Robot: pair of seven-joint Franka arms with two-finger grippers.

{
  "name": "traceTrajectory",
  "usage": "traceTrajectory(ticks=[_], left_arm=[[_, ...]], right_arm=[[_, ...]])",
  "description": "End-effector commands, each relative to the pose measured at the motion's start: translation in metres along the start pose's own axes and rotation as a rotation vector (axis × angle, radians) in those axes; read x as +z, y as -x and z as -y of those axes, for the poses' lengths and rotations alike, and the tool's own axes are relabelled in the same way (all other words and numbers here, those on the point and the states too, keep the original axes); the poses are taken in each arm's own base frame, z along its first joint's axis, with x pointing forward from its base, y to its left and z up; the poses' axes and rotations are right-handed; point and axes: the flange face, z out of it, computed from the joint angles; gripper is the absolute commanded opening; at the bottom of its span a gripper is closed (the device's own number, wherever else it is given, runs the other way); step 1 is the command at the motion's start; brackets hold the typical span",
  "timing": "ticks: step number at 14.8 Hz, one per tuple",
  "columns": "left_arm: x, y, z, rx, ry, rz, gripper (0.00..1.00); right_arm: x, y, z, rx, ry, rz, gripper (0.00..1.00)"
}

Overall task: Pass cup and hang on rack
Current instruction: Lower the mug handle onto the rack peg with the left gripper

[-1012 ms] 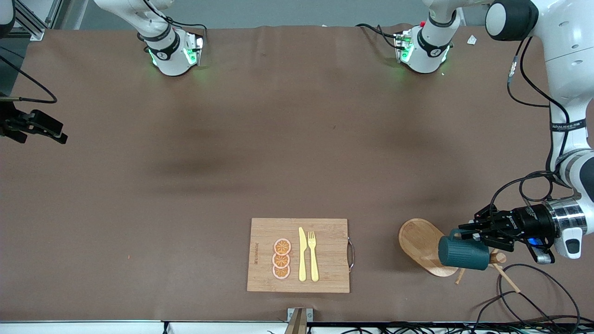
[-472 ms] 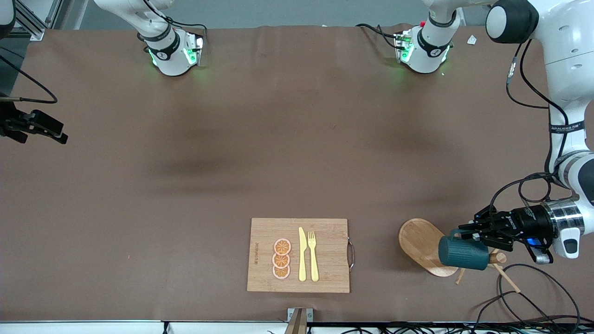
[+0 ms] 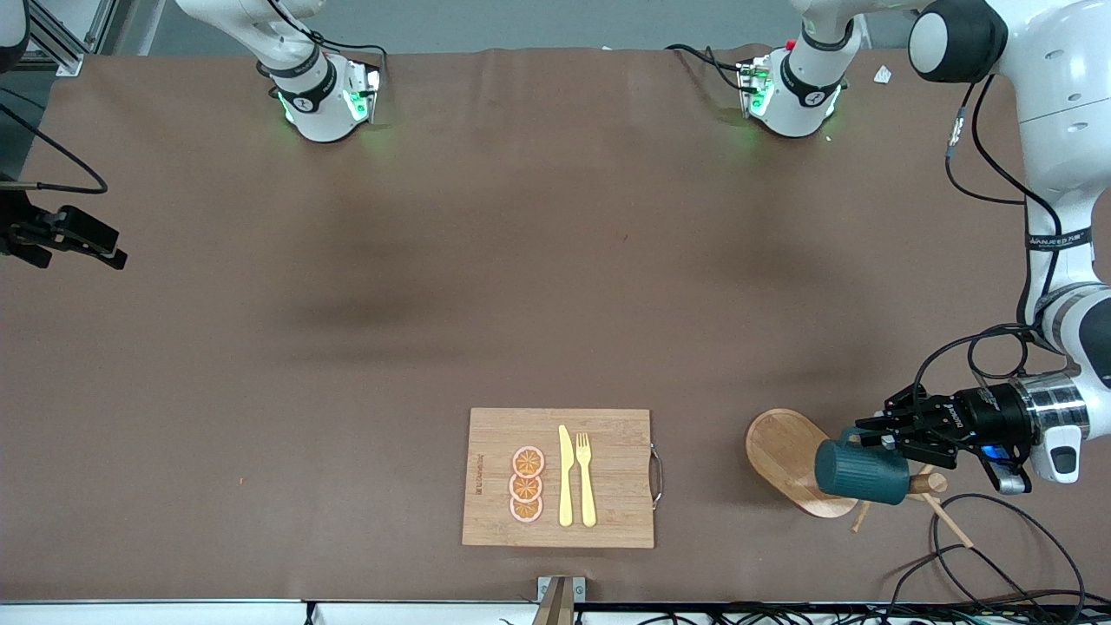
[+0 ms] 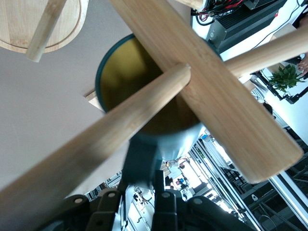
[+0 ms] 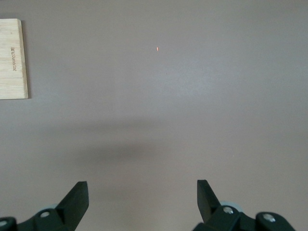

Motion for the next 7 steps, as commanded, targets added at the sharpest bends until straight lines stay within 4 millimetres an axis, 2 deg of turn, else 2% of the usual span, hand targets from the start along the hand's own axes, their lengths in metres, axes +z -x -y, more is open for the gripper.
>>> traceTrajectory(ticks=[1,3,7], left_arm=[[0.001,0.003,-0.003,0.020,0.011,0.022,0.62],[-0.001,0.007,-0.006,0.027,0.014,0.021,1.00],[-0.002,0.018,-0.014,0.037,0.015,0.024,1.00]], right_arm=[[-0.002,0.008,0.003,0.000,0.007,-0.003,0.94],[-0.003,0.008,0.002,0.002,0.006,-0.004,0.87],[-0.003,0.008,0.004,-0.006,0.005,-0.003,0.70]])
